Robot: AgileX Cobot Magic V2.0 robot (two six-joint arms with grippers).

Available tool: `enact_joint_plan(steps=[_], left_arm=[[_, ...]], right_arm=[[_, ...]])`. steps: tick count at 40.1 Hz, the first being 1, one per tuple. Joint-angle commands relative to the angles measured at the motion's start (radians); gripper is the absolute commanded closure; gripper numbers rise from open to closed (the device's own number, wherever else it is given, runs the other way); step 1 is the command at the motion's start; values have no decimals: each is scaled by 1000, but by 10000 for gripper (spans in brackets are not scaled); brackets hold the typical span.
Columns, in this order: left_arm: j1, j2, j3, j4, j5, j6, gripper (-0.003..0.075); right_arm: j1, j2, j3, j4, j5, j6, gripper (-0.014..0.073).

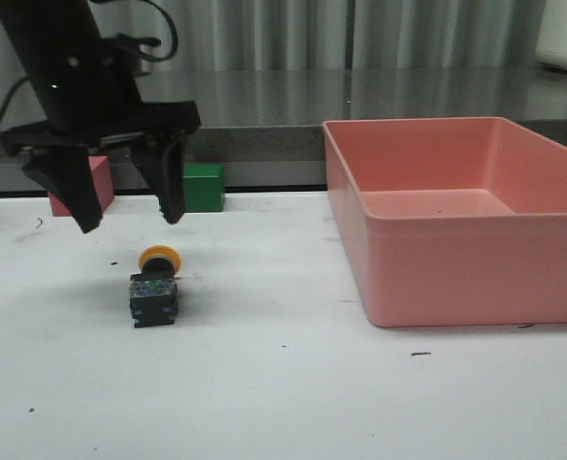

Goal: Place and stand button with both arms
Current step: 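Move the left gripper down over the button and grasp it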

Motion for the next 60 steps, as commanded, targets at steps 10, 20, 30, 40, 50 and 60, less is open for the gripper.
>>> enact_joint_plan(steps=[10,20,30,40,50,60], left_arm=[[-5,179,-253,-21,187,-55,175],[-5,204,-264,-21,184,-71,204],[-5,204,-264,-19,175,-71,469],[-5,204,-273,13,179,-67,533],[-5,66,-222,27,24,-26,533],[-1,-237,151,162,-463,-26,533]], right_arm=[[-6,13,-24,-15,-81,-9,662],[-6,13,-24,-15,-81,-9,662],[-6,13,-24,-15,-81,-9,662],[-6,13,-24,-15,-81,-9,662],[-6,13,-24,-15,-81,-9,662],[-6,13,-24,-15,-81,-9,662]])
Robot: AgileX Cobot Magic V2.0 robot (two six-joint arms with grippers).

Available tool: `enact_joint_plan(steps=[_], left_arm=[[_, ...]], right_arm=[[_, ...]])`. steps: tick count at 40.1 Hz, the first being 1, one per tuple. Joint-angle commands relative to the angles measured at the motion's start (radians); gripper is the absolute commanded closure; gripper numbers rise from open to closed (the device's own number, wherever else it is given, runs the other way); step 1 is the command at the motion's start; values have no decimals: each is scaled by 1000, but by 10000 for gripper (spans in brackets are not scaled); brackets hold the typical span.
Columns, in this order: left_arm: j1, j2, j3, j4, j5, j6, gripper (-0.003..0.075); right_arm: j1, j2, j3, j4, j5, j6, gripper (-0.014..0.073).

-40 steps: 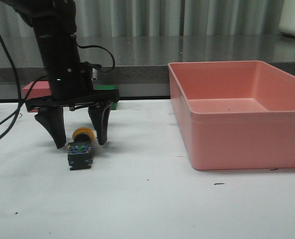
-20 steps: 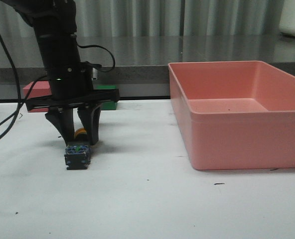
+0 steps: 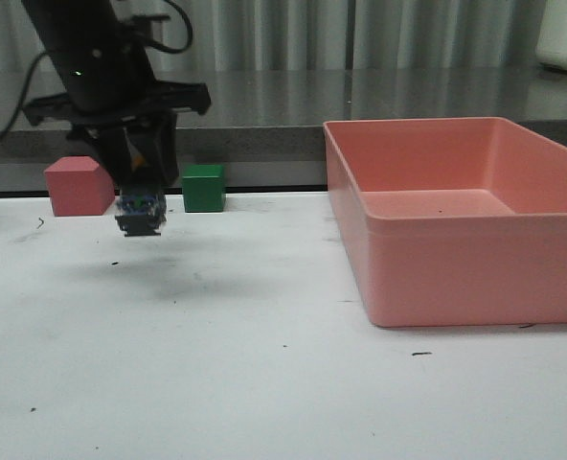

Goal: Place and stand button with both arms
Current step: 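Lift the button with the left gripper and turn it upright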

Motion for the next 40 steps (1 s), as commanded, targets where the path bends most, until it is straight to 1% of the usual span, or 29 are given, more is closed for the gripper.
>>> enact_joint_plan(steps=[1,6,8,9,11,12,14,16,19,24,29,32,40], left_arm=[[1,-184,137,61,-245,1,533],[10,-318,365,104,-507,1,533],[10,-365,447,124,-625,1,533],[10,-383,481,130,-654,3,533],[11,-424,560,141,-782,2,533],[11,-441,593,145,-816,2,533],[11,-476,670,145,-964,2,533],[11,-503,735,147,-1082,14,533],[11,-537,849,147,-1306,44,533],[11,-543,994,147,-1592,70,532],[11,-516,1086,147,-1797,70,532],[11,-493,1114,142,-1866,70,532],[11,-383,1125,138,-1906,78,532]], right_arm=[[-6,13,-24,-15,-81,-9,662],[-6,13,-24,-15,-81,-9,662],[-6,13,-24,-15,-81,-9,662],[-6,13,-24,-15,-81,-9,662],[-6,13,-24,-15,-81,-9,662],[-6,13,-24,-15,-81,-9,662],[-6,13,-24,-15,-81,-9,662],[-6,13,-24,-15,-81,-9,662],[-6,13,-24,-15,-81,-9,662],[-6,13,-24,-15,-81,-9,662],[-6,13,-24,-15,-81,-9,662],[-6,13,-24,-15,-81,-9,662],[-6,13,-24,-15,-81,-9,662]])
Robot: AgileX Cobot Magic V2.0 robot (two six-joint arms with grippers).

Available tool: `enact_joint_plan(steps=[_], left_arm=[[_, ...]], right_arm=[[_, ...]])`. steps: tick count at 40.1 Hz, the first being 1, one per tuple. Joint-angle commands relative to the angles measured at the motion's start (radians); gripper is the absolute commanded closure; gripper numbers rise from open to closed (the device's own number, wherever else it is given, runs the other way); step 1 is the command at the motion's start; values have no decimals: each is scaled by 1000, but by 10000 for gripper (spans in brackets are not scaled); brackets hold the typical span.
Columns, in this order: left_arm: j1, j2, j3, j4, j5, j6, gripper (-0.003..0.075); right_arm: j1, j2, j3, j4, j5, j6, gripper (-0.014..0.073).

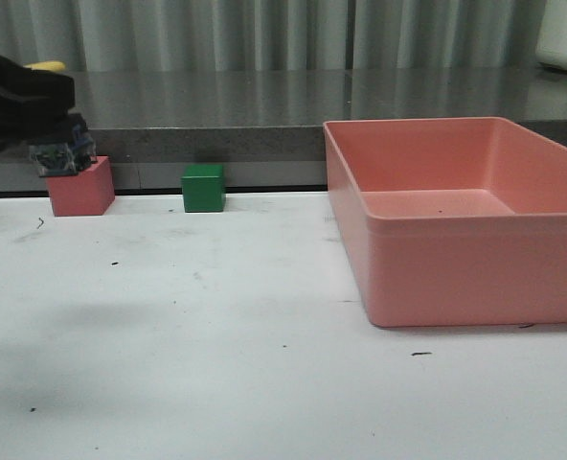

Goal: Place and stand button with both arms
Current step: 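Lift the button with the left gripper and turn it upright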

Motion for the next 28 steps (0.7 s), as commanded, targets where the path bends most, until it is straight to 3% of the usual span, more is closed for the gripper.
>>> enact_joint_plan(steps=[1,15,28], left_arm=[[2,31,-18,-11,-140,17,532],[2,265,-18,-68,-374,46,532],[2,325,-15,-70,-373,46,532]], right_arm=[[-6,13,-24,-15,-81,-9,662],[-6,13,-24,-15,-81,-9,662],[-6,13,-24,-15,-81,-9,662]])
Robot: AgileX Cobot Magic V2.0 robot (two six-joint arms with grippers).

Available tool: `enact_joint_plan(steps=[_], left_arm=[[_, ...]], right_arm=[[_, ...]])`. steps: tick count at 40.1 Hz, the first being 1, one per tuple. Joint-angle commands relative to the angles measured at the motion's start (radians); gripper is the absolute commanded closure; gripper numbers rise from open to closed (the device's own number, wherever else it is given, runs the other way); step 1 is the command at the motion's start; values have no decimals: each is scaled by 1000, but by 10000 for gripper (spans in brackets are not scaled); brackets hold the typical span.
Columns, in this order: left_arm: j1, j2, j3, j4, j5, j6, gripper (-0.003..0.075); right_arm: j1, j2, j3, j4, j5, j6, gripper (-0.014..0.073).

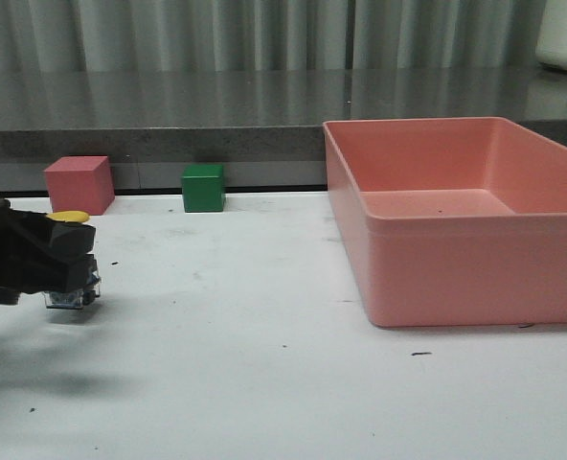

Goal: Place and stand button with both arms
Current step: 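Lift the button with the left gripper and turn it upright, then set the button upright on the table and open the left gripper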

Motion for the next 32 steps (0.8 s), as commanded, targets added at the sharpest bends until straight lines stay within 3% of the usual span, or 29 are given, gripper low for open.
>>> enact_joint_plan(steps=[1,28,32], left_arm=[[2,-32,-12,-14,-244,2,531],[2,22,10,-27,-244,2,529],[2,22,10,-27,-244,2,502]], right_arm=[[-6,13,-24,-15,-81,-9,662],[-6,13,-24,-15,-81,-9,662],[-6,13,-24,-15,-81,-9,662]])
